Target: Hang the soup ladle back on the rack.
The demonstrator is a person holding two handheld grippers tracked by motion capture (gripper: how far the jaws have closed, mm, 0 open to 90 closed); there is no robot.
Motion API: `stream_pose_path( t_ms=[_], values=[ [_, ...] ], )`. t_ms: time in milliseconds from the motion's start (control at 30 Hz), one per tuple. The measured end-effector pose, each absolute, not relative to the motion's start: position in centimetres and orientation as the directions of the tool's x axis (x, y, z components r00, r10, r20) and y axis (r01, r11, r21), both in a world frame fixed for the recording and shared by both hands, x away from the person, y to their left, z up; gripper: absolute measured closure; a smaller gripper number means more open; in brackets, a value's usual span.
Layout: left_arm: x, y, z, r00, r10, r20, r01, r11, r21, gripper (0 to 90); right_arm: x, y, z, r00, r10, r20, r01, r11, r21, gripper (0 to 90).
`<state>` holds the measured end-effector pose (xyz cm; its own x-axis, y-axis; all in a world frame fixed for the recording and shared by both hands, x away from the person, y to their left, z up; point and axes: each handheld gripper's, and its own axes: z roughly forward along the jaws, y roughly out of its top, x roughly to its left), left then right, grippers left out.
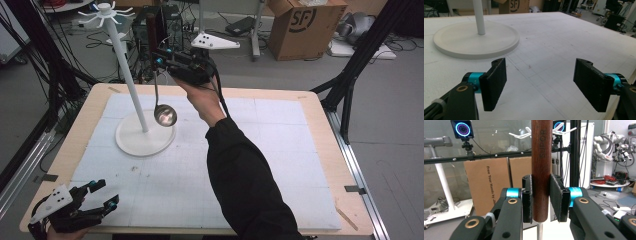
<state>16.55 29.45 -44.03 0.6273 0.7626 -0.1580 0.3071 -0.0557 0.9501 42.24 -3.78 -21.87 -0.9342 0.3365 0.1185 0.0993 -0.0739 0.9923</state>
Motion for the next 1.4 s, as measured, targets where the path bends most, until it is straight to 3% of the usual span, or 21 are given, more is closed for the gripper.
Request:
stream_pose_path(
  t_ms=[1400],
  values=[
    [16.9,30.1,-44.1,0.606,0.782,-0.147,0.310,-0.062,0.949,27.3,47.1,-0.7,-21.4,-0.945,0.297,0.134,0.136,-0.013,0.991,73.4]
  ],
)
